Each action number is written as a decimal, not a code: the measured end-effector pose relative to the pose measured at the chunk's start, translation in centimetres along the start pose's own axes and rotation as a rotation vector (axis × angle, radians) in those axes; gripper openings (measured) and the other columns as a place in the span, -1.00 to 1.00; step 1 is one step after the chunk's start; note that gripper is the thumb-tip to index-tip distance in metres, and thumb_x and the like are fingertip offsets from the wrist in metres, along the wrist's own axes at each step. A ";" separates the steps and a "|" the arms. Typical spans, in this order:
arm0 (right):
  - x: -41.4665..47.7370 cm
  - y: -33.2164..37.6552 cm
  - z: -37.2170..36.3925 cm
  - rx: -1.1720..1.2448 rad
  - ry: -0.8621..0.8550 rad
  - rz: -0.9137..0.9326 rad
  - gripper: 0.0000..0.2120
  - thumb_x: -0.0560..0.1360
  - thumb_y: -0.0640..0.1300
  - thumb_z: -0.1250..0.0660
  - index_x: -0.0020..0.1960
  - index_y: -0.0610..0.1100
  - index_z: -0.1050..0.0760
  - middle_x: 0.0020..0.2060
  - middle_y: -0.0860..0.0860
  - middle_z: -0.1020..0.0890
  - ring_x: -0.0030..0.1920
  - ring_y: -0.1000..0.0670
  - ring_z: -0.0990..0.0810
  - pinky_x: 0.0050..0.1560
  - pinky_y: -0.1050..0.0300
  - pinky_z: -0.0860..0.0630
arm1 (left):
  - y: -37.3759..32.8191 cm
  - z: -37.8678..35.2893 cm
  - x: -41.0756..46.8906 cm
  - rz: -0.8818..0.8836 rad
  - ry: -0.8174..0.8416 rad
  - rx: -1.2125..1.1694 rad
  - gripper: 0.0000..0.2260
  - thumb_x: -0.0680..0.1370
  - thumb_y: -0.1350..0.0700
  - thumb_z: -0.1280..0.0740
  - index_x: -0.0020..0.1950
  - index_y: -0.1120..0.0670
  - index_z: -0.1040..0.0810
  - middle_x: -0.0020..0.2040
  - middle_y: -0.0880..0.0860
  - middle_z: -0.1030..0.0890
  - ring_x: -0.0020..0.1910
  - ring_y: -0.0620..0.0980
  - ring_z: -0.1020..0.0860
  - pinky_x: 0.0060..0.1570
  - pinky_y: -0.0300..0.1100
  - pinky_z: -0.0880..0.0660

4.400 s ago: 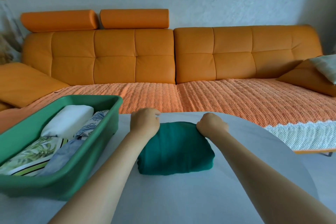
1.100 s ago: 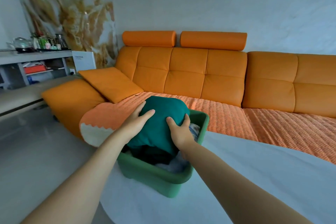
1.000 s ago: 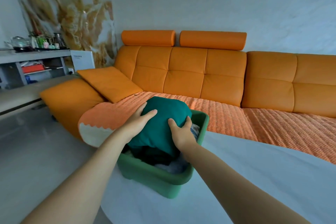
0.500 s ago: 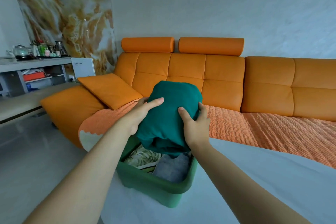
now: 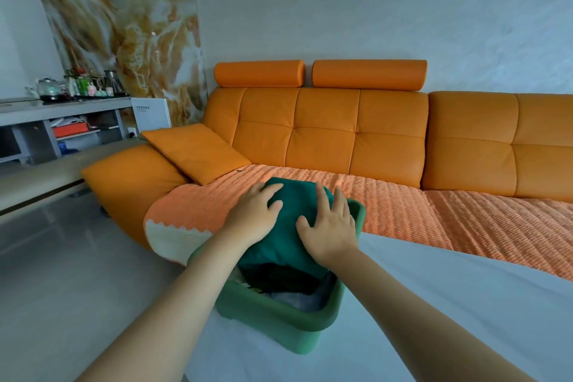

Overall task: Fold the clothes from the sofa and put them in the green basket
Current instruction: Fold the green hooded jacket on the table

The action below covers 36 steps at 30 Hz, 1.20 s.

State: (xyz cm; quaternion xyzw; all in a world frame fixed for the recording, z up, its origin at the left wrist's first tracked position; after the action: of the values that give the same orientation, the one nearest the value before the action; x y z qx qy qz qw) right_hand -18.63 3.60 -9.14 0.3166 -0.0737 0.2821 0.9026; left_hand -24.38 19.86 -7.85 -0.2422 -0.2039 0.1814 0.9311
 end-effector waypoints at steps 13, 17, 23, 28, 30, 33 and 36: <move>1.8 -0.8 -2.5 -0.299 0.146 0.171 -0.23 0.47 0.42 0.11 0.58 0.07 -0.13 0.53 -0.01 -0.24 0.50 -0.13 -0.16 0.48 -0.17 -0.12 | -0.3 -5.3 1.4 -0.115 0.350 0.019 -0.48 0.66 -0.19 -0.09 0.61 -0.23 -0.04 0.62 -0.21 0.04 0.59 -0.18 0.14 0.55 -0.03 0.11; 2.0 -1.2 -3.7 -0.182 0.329 0.170 -0.18 0.46 0.46 0.08 0.62 0.12 0.07 0.62 -0.01 0.05 0.60 -0.09 0.17 0.54 -0.25 0.09 | 0.4 -4.4 1.4 -0.111 0.231 0.031 -0.47 0.60 -0.26 -0.07 0.57 -0.21 -0.14 0.62 -0.19 0.05 0.59 -0.15 0.10 0.54 0.03 0.00; 1.8 -2.3 -4.6 -0.176 0.388 0.101 -0.13 0.41 0.50 0.11 0.62 0.13 0.12 0.62 0.02 0.08 0.60 -0.06 0.19 0.57 -0.16 0.06 | 1.9 -6.0 1.2 0.020 0.311 -0.004 -0.38 0.53 -0.35 -0.02 0.60 -0.27 -0.07 0.62 -0.24 0.06 0.59 -0.15 0.10 0.54 0.05 0.06; 1.5 -2.1 -4.3 -0.185 0.414 0.080 -0.08 0.34 0.55 0.16 0.61 0.17 0.15 0.62 0.05 0.12 0.60 -0.04 0.23 0.56 -0.17 0.05 | 1.3 -5.9 0.9 0.047 0.321 0.036 -0.46 0.62 -0.26 -0.05 0.60 -0.26 -0.05 0.62 -0.21 0.09 0.59 -0.15 0.13 0.54 0.05 0.07; 1.3 -2.1 -3.9 -0.179 0.395 0.093 -0.10 0.34 0.55 0.16 0.60 0.21 0.16 0.62 0.08 0.13 0.60 -0.03 0.24 0.53 -0.19 0.01 | 1.3 -5.2 0.2 0.044 0.304 0.007 -0.46 0.62 -0.28 -0.05 0.59 -0.28 -0.07 0.62 -0.22 0.07 0.59 -0.14 0.10 0.54 0.06 0.05; 1.0 -2.5 -3.4 -0.153 0.374 0.099 -0.16 0.35 0.55 0.12 0.57 0.30 0.17 0.61 0.12 0.12 0.60 -0.03 0.22 0.51 -0.21 -0.03 | 2.7 -2.8 -0.9 0.098 0.232 0.093 -0.41 0.55 -0.42 0.00 0.56 -0.34 -0.07 0.61 -0.20 -0.07 0.59 -0.04 -0.04 0.52 0.10 -0.02; 0.9 -2.6 -2.9 -0.081 0.344 0.115 -0.25 0.41 0.51 0.03 0.54 0.30 0.06 0.61 0.11 0.07 0.61 -0.05 0.16 0.51 -0.24 -0.03 | 5.9 -0.8 -2.6 0.276 0.224 0.263 -0.27 0.44 -0.58 0.12 0.57 -0.35 -0.01 0.63 -0.04 -0.09 0.59 0.18 -0.05 0.47 0.30 -0.01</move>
State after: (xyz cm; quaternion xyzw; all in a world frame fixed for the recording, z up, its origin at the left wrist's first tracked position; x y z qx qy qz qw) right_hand -16.58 4.06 -12.53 0.2223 0.0524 0.3798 0.8964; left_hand -27.65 23.28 -12.37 -0.1629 -0.0388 0.3041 0.9378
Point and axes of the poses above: each hand's wrist, its own x-axis towards the middle knuckle, its own z-axis out of the back of the hand, y = z × x, the point moved 8 cm from there along x, towards the middle knuckle
